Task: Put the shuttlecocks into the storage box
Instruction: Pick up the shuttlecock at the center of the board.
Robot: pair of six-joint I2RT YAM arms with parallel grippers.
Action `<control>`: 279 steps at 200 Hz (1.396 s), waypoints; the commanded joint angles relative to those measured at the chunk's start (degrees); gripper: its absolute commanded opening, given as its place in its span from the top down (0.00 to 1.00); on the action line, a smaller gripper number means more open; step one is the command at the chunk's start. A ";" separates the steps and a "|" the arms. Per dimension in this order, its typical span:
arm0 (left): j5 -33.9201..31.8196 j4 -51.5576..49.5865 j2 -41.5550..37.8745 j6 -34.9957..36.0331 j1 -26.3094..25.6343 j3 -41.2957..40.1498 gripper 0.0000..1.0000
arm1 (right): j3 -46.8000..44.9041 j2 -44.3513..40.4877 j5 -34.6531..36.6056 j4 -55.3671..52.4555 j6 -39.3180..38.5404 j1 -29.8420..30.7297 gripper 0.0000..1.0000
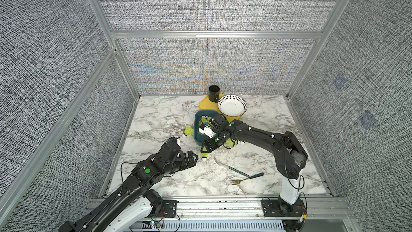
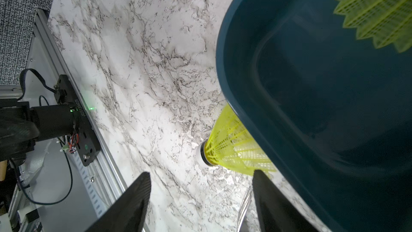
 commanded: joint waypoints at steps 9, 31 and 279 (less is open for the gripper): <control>0.32 -0.04 0.36 0.50 0.03 0.16 0.00 | 0.94 0.80 1.89 -0.54 -2.28 0.46 0.26; 0.33 0.14 0.48 0.60 0.03 0.43 0.00 | 1.99 1.40 3.50 -1.19 -4.20 1.03 0.26; 2.03 -3.53 -7.53 -2.61 0.08 -3.05 0.00 | -8.97 -4.74 1.04 -0.14 -2.86 1.21 0.47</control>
